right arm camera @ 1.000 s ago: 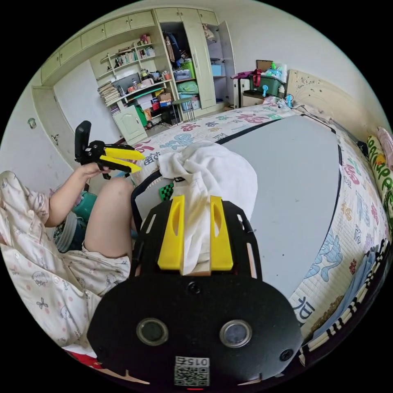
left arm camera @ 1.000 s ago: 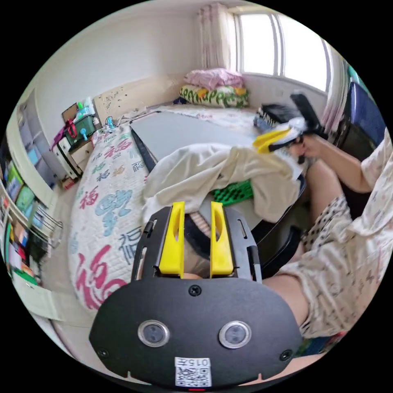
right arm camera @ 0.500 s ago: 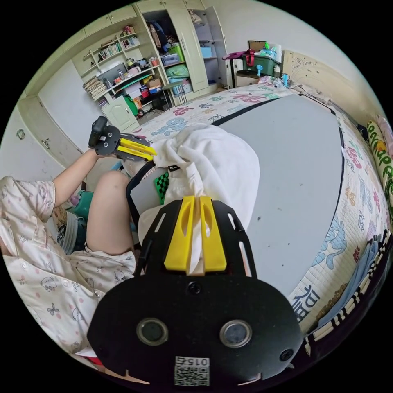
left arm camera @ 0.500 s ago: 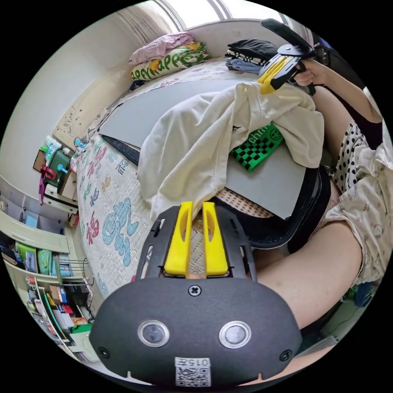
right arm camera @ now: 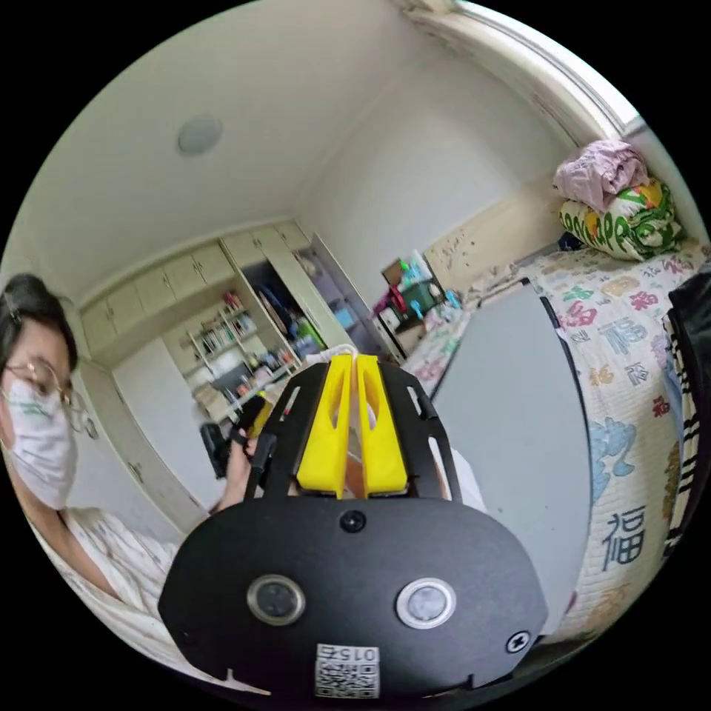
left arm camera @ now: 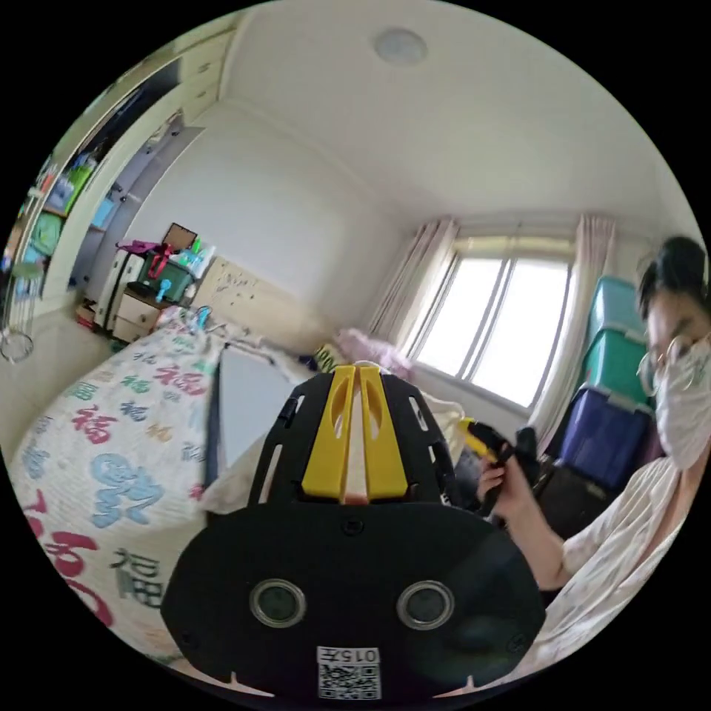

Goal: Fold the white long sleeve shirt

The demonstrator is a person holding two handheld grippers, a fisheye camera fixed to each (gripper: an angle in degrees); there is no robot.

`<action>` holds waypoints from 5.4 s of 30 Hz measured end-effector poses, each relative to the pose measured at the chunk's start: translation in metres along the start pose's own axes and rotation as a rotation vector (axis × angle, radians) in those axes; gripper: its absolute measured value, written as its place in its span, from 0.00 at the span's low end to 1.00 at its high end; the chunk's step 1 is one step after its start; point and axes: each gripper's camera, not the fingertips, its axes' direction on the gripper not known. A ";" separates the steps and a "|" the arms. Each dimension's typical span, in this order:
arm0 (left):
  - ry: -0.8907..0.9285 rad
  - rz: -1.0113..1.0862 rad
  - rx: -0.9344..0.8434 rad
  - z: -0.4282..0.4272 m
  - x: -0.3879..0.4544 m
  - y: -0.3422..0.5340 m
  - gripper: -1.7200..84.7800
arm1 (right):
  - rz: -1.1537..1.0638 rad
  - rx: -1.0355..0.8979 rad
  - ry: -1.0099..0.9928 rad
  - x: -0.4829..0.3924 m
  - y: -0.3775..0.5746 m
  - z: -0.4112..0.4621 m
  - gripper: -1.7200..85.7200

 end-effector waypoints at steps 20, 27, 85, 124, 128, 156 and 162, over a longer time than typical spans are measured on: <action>0.310 0.660 0.580 -0.179 0.247 -0.011 0.01 | -0.749 0.621 -0.139 -0.397 -0.067 -0.144 0.01; 0.226 0.717 0.552 -0.121 0.224 -0.008 0.01 | -0.907 0.564 0.049 -0.396 -0.107 -0.027 0.01; -0.419 -0.296 -1.057 0.217 -0.087 0.291 0.11 | 0.326 -0.756 0.653 0.146 -0.213 0.260 0.04; -0.687 -0.089 -0.862 0.134 0.095 0.072 0.09 | 0.103 -0.747 1.004 0.068 -0.172 0.101 0.10; -0.523 0.094 -0.832 0.170 0.155 0.064 0.10 | 0.029 -0.695 0.779 0.035 -0.165 0.088 0.10; -0.313 0.239 -0.699 0.235 0.243 0.161 0.17 | 0.045 -0.847 -0.132 0.043 -0.063 0.038 0.04; -0.445 0.110 -0.589 0.163 0.188 0.145 0.03 | -0.147 -0.903 -0.126 0.024 -0.022 0.019 0.09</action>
